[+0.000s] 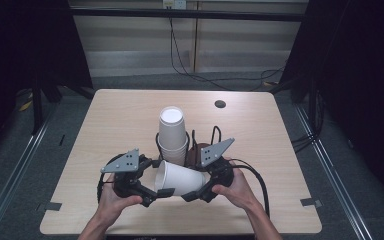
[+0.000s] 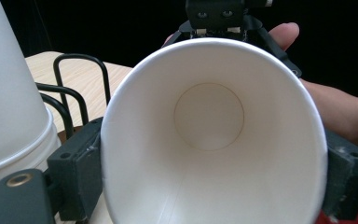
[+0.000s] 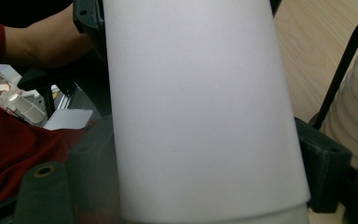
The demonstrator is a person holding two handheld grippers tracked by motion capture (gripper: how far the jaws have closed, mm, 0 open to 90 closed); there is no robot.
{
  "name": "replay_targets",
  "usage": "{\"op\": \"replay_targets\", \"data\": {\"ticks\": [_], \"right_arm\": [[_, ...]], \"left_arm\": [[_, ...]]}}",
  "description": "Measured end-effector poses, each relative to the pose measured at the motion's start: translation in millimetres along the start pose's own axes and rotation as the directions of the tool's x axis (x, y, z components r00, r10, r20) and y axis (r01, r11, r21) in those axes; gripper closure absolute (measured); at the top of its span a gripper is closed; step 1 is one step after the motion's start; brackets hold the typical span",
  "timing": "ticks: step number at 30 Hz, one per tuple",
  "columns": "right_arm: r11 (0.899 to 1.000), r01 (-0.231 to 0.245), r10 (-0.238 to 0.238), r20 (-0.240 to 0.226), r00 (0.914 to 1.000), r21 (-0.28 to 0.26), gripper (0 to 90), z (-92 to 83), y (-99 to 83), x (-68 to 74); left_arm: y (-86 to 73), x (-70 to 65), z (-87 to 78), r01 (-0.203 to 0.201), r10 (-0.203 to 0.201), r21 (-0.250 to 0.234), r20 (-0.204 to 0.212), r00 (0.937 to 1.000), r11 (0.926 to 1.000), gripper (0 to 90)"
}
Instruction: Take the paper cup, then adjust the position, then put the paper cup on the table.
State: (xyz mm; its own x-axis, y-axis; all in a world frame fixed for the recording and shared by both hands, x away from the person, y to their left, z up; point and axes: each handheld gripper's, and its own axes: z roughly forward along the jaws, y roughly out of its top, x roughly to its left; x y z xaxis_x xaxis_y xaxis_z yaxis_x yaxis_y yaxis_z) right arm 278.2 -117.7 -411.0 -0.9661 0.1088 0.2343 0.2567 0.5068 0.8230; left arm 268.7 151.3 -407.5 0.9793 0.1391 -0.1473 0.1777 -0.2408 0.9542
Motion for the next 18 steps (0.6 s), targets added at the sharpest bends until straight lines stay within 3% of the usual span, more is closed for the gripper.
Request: {"op": "replay_targets", "data": {"ticks": [4,7,13,18], "right_arm": [[1.000,-0.007,0.007,0.006,1.0000,-0.008,14.2,-1.0,-1.1,0.7],[1.000,-0.003,0.004,0.006,1.0000,-0.022,13.6,-3.3,-1.9,1.1],[0.999,0.002,0.001,0.056,0.9984,-0.054,13.5,-9.5,-5.1,3.1],[0.998,-0.024,0.030,0.095,0.9951,-0.066,13.5,-14.4,-8.5,0.0]], "left_arm": [[1.1,-1.1,-0.7,-0.003,0.004,0.022,-0.016,0.9999,0.9998,13.2],[1.0,-0.7,-0.8,0.004,-0.004,0.013,-0.010,0.9999,0.9999,13.1],[2.0,1.9,-7.8,0.011,-0.011,0.014,-0.037,0.9993,0.9998,12.9],[2.1,4.5,-14.8,0.019,-0.017,0.021,-0.063,0.9979,0.9996,12.7]]}}
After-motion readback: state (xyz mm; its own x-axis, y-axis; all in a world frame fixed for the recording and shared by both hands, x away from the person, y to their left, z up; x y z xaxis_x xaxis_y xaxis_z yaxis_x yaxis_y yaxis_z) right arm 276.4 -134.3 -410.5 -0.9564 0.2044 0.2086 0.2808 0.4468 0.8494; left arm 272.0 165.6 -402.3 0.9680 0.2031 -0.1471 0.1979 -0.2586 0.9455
